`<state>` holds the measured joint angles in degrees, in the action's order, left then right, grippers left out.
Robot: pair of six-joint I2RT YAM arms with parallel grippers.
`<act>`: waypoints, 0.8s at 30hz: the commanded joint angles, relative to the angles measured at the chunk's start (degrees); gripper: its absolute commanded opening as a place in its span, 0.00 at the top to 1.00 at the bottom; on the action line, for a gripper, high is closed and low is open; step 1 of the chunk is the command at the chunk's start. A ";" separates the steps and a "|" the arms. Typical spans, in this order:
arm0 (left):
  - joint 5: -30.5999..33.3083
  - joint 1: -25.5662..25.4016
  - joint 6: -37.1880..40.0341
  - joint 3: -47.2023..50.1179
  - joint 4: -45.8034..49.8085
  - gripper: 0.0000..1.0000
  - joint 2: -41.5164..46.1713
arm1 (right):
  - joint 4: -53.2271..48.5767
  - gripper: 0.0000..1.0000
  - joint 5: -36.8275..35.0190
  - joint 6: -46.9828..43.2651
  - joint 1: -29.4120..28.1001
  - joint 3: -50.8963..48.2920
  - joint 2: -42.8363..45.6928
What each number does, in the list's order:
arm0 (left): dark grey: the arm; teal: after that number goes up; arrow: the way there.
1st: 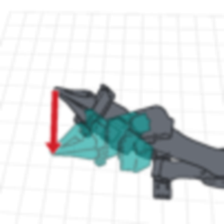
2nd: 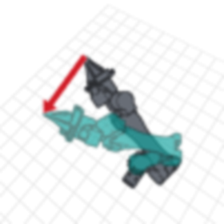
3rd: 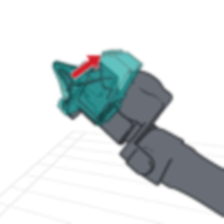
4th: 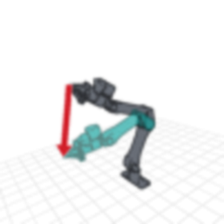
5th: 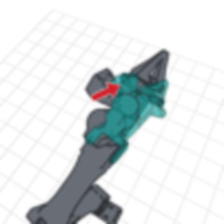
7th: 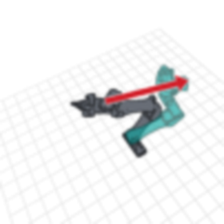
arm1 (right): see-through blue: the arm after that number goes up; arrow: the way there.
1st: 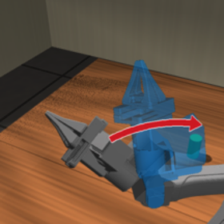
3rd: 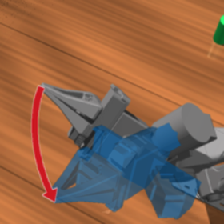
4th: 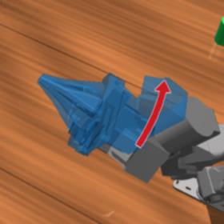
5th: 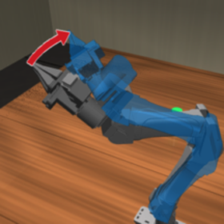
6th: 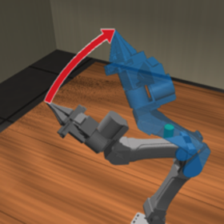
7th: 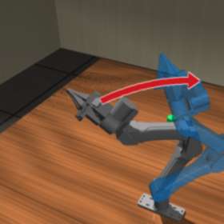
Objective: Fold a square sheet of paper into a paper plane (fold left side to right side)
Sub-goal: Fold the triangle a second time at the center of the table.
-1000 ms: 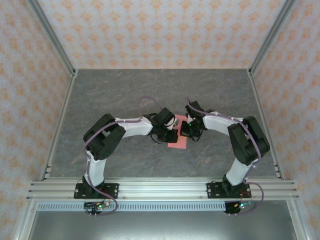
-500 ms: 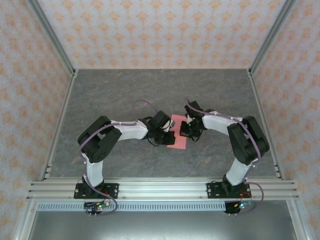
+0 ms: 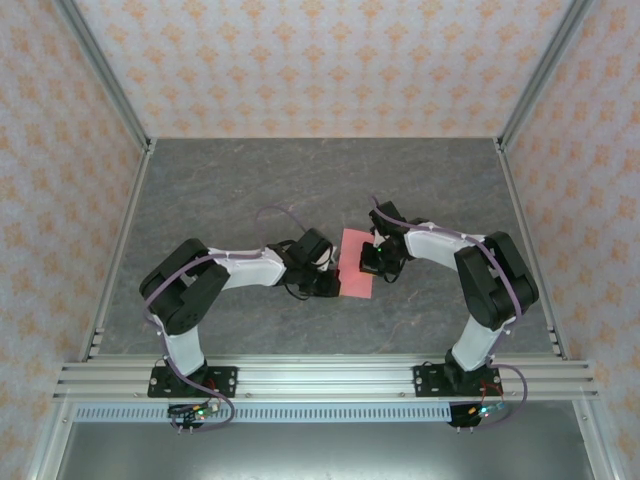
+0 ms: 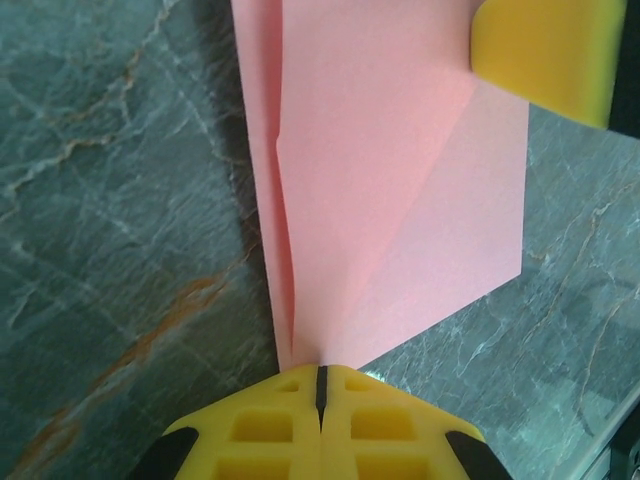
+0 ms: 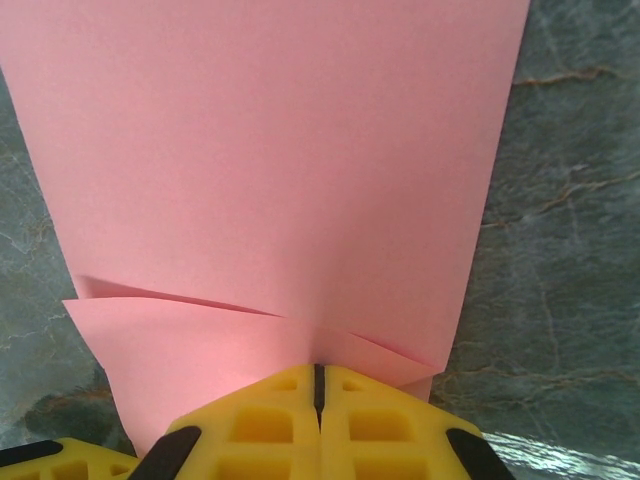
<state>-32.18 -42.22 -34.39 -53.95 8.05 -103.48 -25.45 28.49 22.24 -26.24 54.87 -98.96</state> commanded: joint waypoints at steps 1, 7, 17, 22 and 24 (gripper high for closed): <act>3.82 1.33 -0.32 2.32 9.17 0.98 1.22 | -4.52 0.95 -4.39 -0.79 0.01 -0.56 -1.77; 1.21 2.13 1.45 -0.02 9.03 0.98 3.88 | -4.25 0.95 -3.89 -0.79 0.04 -0.38 -1.81; -3.52 2.09 2.02 -7.00 6.23 0.97 0.56 | -3.45 0.95 -2.74 -0.74 -0.11 -0.56 -1.28; -3.40 2.13 2.23 -8.07 5.55 0.96 -2.69 | -2.36 0.95 -1.23 -0.72 -0.20 -0.51 -0.69; -3.59 2.09 2.07 -7.76 5.02 0.96 -3.45 | -1.80 0.95 -0.50 -0.71 -0.22 -0.56 0.23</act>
<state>-34.74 -40.34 -33.12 -61.36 13.28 -105.32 -25.32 29.04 22.24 -26.24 54.87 -98.94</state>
